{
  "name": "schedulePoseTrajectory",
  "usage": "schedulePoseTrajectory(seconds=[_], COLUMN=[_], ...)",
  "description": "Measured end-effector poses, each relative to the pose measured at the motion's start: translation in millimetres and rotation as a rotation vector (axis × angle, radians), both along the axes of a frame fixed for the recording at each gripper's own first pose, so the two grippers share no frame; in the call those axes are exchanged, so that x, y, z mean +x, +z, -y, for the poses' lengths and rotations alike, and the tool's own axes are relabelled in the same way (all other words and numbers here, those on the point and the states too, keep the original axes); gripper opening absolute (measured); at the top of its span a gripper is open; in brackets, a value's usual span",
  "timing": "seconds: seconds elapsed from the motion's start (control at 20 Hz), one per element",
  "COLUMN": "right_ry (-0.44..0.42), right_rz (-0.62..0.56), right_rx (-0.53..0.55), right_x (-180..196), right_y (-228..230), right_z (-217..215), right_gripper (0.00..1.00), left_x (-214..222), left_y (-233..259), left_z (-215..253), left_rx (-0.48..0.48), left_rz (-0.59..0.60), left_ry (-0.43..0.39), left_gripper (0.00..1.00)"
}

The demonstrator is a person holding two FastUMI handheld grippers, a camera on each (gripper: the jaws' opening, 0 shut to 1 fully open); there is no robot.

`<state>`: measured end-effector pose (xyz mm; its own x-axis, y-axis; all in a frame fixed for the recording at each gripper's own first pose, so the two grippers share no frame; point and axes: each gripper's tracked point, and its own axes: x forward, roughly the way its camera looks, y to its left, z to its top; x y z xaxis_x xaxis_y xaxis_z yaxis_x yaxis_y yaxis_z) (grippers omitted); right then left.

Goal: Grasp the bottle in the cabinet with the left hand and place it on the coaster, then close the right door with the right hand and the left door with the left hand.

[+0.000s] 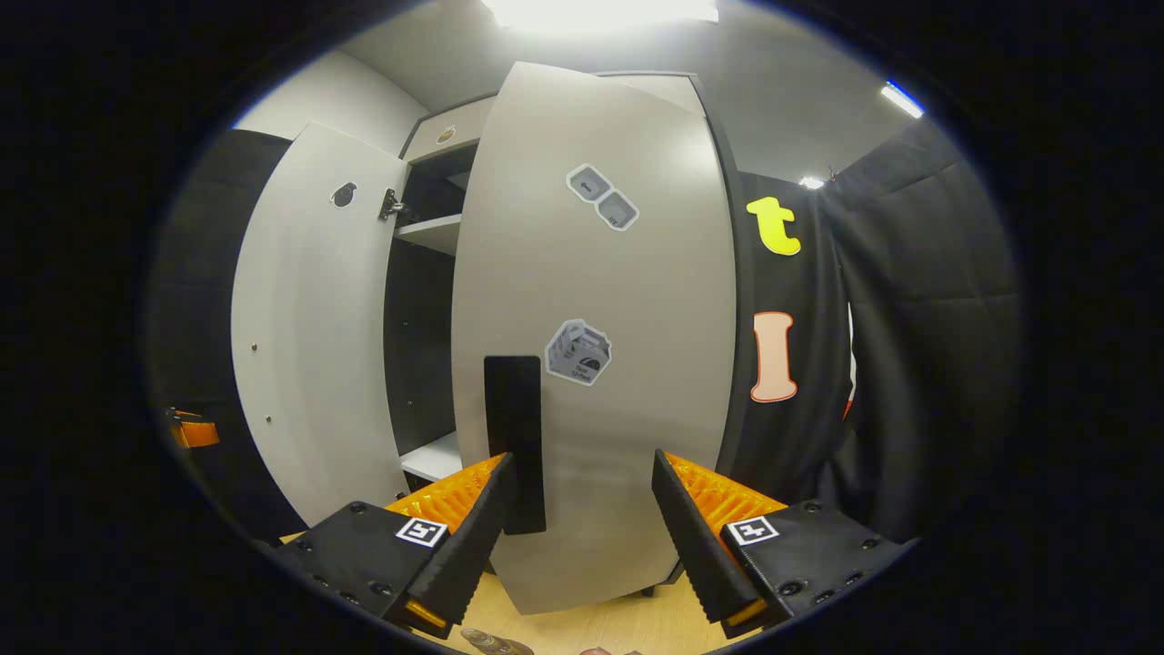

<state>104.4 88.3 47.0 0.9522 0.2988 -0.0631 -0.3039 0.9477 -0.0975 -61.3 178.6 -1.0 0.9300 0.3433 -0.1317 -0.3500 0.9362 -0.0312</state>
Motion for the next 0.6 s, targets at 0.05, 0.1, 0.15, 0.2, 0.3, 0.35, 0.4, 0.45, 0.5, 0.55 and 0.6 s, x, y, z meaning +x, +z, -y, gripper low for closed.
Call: schedulePoseTrajectory(seconds=[0.05,0.1,0.15,0.2,0.3,0.35,0.4,0.45,0.5,0.55,0.6], right_ry=[0.003,0.014,0.022,0.013,-0.028,-0.048,-0.070,-0.091,-0.110,-0.127,-0.140], right_rz=[-0.005,-0.008,-0.008,-0.005,0.002,0.002,0.003,0.002,-0.001,-0.011,-0.017], right_rx=[0.009,0.020,0.027,0.026,0.011,0.007,0.009,0.014,0.028,0.044,0.057], right_x=[-1.6,-4.9,-8.4,-10.4,-12.5,-15.0,-17.0,-19.3,-21.5,-24.4,-26.3], right_y=[-3.2,-5.0,-6.3,-7.4,-11.1,-14.3,-16.6,-19.8,-22.4,-25.8,-27.6], right_z=[-1.0,-3.7,-6.3,-4.7,3.6,6.9,11.0,15.3,19.2,23.6,27.0], right_gripper=[0.96,0.96,0.92,0.92,0.92,0.92,0.96,0.96,0.92,0.95,0.95], left_x=[1.0,4.3,4.8,7.5,15.7,20.0,26.9,37.6,49.1,59.6,69.6], left_y=[-1.9,-2.3,-0.5,3.8,16.3,20.2,26.7,33.6,41.3,46.7,51.2], left_z=[-8.0,-16.4,-25.5,-35.7,-54.3,-61.5,-71.0,-79.5,-82.3,-79.9,-78.3], left_rx=[-0.012,-0.021,-0.021,-0.010,0.027,0.045,0.068,0.089,0.094,0.086,0.074], left_rz=[0.004,0.013,0.025,0.040,0.060,0.063,0.072,0.094,0.122,0.145,0.159], left_ry=[-0.006,-0.013,-0.018,-0.019,-0.028,-0.032,-0.033,-0.039,-0.062,-0.095,-0.125], left_gripper=[0.94,0.94,1.00,0.89,0.89,1.00,1.00,1.00,1.00,1.00,1.00])
